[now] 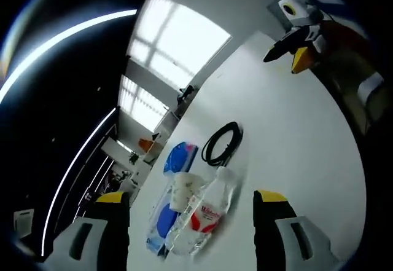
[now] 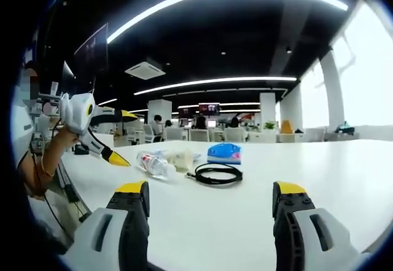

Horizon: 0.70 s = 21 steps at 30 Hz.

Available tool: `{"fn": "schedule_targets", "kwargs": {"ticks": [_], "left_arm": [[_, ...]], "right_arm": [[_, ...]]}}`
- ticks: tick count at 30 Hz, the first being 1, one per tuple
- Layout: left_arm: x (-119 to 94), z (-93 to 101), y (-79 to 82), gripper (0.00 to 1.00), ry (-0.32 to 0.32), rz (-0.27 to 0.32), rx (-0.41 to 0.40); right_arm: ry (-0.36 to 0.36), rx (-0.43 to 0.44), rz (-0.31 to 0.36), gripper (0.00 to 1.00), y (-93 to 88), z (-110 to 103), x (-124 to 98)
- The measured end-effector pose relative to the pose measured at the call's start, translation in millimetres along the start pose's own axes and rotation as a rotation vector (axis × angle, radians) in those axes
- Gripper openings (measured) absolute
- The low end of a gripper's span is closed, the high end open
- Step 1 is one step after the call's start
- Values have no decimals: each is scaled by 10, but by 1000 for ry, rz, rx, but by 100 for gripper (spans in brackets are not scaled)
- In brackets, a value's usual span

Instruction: Arrange the tabletop items into an orderly group along one side of the table until the central work area is clear of visible clutter.

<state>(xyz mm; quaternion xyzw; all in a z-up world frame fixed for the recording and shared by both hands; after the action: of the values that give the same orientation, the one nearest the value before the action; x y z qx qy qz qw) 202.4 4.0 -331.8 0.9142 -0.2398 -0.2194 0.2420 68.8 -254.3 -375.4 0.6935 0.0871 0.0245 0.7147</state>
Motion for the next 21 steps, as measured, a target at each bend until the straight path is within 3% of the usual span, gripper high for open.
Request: {"fn": "schedule_targets", "kwargs": {"ticks": [10,21], "left_arm": [[138,69,-11,81,11,10,47],[280,75,18,80,11,12,33]], "right_arm": [[6,-7,-1,79,15,-22,-14],[6,-22,-6,78,26,-22,-25]]}}
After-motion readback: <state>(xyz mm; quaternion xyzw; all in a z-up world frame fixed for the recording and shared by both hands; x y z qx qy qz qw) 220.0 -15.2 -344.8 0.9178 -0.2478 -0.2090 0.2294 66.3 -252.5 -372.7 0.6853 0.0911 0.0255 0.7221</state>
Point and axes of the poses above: the point that each gripper's makers call its tool centre point, and the gripper's own axes: x roughly forward along the fingers, z roughly to its right, y roughly out of its top, the point moved 5 cm from there along -x, roughly backward along the fingers, and after that the axes turned 7 degrees about -z, right-handed, at the moved point
